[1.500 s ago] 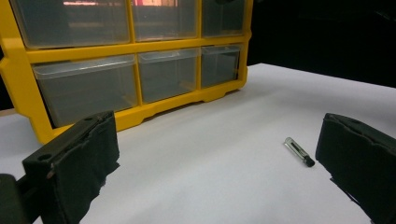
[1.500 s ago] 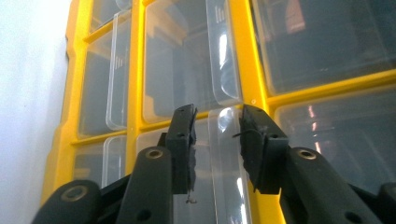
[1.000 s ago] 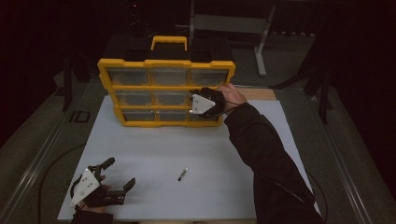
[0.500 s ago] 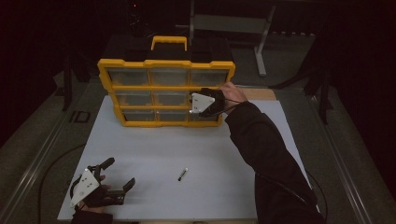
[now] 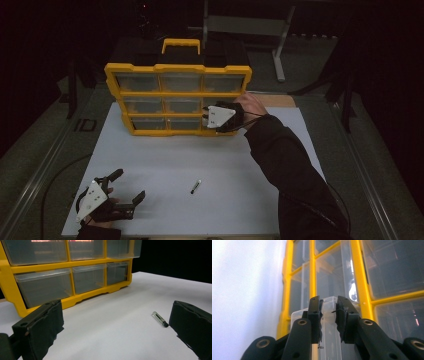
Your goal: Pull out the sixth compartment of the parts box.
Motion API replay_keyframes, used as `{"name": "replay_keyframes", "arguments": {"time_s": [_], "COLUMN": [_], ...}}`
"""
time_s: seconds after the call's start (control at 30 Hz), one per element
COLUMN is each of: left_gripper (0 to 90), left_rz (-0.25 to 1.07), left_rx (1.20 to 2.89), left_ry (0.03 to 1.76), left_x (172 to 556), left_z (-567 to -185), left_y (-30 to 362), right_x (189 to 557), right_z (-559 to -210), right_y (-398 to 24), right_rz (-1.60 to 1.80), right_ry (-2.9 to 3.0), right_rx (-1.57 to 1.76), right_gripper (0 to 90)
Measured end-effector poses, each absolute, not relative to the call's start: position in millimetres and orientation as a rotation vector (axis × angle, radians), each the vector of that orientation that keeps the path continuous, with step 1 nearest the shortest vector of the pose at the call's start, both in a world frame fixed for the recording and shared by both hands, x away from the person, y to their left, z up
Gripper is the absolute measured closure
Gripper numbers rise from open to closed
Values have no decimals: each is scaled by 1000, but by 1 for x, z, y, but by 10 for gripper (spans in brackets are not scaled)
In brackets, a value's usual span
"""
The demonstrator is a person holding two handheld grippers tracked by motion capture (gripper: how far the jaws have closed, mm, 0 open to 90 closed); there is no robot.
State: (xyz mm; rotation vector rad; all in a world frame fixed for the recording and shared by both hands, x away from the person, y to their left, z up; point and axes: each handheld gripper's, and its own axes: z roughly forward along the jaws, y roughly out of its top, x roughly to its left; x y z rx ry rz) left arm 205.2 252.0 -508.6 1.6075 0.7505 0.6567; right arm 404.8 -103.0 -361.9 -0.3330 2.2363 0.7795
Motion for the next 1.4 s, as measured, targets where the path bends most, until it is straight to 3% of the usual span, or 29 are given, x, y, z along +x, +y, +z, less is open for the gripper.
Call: {"name": "replay_keyframes", "arguments": {"time_s": [0.5,1.13,1.4], "left_gripper": [0,0,0], "left_rz": [658,657,654], "left_rx": [1611,1616,1611], "left_ry": [752,750,755], "left_x": [205,205,205], "left_z": [-509,-509,-509], "left_y": [251,251,251], "right_x": [381,384,380], "right_z": [-362,-366,-359], "right_y": [-105,-110,-107], "right_rz": [830,889,869], "right_ry": [2261,2265,2304], "right_rx": [-341,-362,-378], "right_gripper": [741,735,629]}}
